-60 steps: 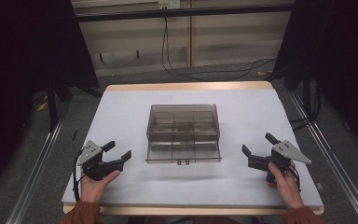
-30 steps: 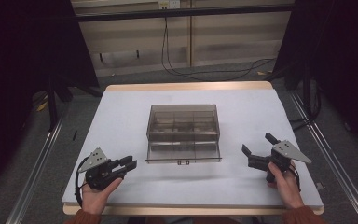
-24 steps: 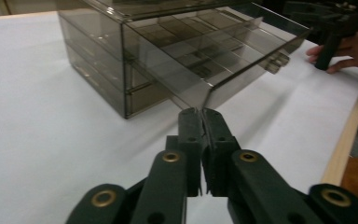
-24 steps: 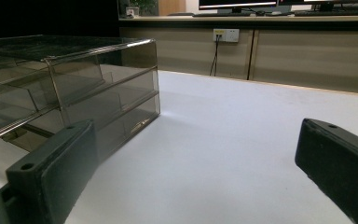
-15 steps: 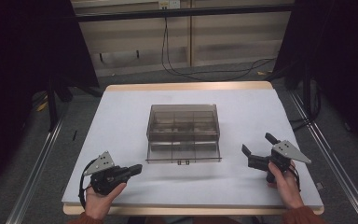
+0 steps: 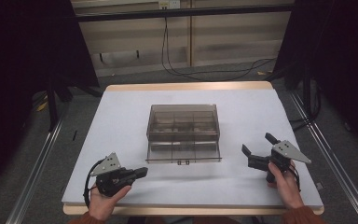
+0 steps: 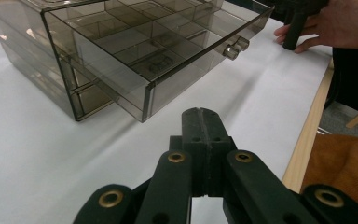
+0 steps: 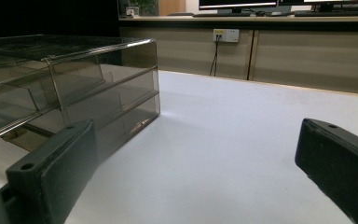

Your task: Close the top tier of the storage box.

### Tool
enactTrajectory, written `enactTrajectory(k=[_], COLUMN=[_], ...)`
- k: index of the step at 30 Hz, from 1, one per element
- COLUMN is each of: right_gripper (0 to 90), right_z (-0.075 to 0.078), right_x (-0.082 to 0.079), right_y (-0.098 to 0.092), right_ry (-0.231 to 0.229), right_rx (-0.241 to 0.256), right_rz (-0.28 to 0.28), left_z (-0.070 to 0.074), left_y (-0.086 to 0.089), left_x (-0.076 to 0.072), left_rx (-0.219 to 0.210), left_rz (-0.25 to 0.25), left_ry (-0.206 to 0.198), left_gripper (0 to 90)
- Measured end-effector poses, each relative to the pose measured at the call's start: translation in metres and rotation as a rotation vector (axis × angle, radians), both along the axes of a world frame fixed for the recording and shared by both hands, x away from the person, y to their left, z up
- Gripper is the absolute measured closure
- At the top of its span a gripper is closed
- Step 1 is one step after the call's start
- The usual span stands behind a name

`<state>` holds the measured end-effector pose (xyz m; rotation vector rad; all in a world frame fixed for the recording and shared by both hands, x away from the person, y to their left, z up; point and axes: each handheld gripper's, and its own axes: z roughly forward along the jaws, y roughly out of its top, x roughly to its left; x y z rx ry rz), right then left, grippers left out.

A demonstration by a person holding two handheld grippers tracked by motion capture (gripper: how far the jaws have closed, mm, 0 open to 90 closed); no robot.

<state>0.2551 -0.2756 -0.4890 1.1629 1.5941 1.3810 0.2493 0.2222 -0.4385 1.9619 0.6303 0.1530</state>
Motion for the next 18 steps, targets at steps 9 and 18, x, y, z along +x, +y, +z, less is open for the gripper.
enactTrajectory(k=[9, 18], right_gripper=[0.0, 0.0], right_z=[0.000, 0.000], right_x=[0.000, 0.000], right_y=[0.000, 0.000], right_ry=[0.000, 0.000], right_rx=[-0.001, 0.000], right_rz=[-0.001, 0.000], left_z=[-0.001, 0.000], left_y=[-0.008, -0.016], left_x=[0.000, 0.001], left_rx=[-0.002, 0.007], left_rz=[-0.029, -0.052], left_ry=[0.009, 0.005], left_gripper=[90.0, 90.0])
